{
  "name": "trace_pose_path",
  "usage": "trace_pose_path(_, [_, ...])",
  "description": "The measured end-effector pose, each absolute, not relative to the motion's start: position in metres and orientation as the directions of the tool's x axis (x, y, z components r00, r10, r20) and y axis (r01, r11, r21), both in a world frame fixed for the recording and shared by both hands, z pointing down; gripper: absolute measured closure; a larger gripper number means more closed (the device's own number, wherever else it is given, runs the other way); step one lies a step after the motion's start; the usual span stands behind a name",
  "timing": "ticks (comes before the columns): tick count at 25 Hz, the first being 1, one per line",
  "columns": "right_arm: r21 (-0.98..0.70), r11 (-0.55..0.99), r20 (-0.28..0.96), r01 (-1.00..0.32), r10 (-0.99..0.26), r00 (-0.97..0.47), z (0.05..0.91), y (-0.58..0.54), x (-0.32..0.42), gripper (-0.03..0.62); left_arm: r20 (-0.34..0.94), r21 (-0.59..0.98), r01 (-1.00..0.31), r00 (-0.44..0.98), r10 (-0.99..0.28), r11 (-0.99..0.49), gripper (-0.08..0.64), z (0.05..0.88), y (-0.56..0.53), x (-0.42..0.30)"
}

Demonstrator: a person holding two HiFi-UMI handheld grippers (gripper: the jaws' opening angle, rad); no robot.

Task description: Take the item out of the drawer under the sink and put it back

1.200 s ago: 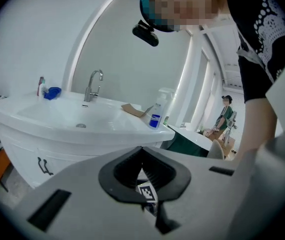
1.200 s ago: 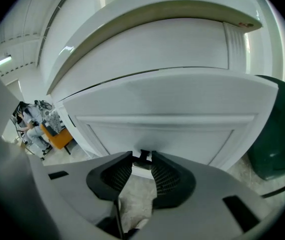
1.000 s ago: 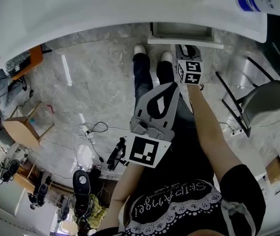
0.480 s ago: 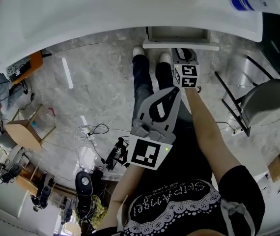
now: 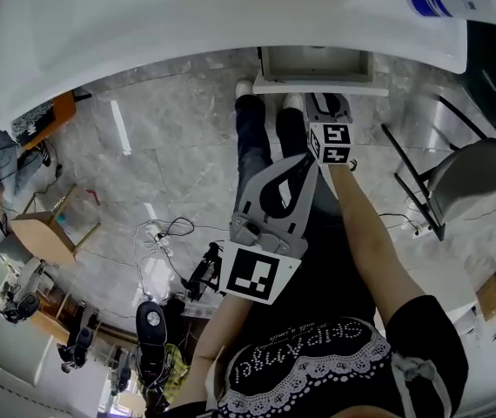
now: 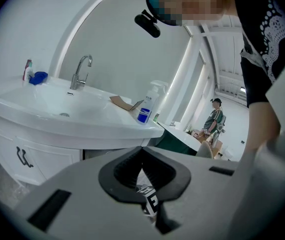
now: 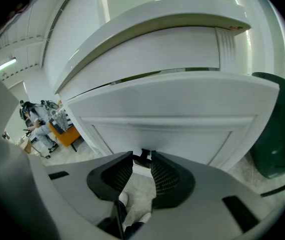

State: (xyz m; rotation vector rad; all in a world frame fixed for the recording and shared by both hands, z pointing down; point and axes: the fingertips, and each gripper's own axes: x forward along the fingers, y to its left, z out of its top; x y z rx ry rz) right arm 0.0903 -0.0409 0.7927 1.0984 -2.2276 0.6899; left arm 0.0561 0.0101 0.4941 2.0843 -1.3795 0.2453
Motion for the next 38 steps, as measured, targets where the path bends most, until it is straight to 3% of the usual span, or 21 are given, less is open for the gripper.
trace_pose_path(6, [-0.202, 0.523, 0.671, -0.828, -0.542, -0.506, 0.788, -0.029, 0.096, 0.477, 0.464, 0.401, -0.877, 0.444, -0.767, -0.265, 0.556, 0.493, 0.014, 0.059])
trace_pose_path(9, [-0.209, 0.466, 0.682, -0.86, -0.56, -0.469, 0.792, -0.022, 0.114, 0.577, 0.458, 0.405, -0.873, 0.452, -0.765, -0.273, 0.555, 0.493, 0.017, 0.062])
trace_pose_path(15, [-0.225, 0.495, 0.692, -0.839, -0.525, -0.495, 0.783, -0.002, 0.125, 0.577, 0.452, 0.38, -0.879, 0.449, -0.771, -0.289, 0.555, 0.491, 0.025, 0.062])
trace_pose_path(23, [-0.256, 0.53, 0.611, -0.809, -0.559, -0.56, 0.701, -0.022, 0.14, 0.577, 0.359, 0.396, -0.882, 0.406, -0.84, -0.256, 0.555, 0.456, 0.023, 0.064])
trace_pose_path(38, [-0.305, 0.568, 0.465, -0.765, -0.612, -0.64, 0.565, -0.056, 0.149, 0.575, 0.274, 0.244, -0.887, 0.45, -0.85, -0.391, 0.556, 0.39, 0.009, 0.083])
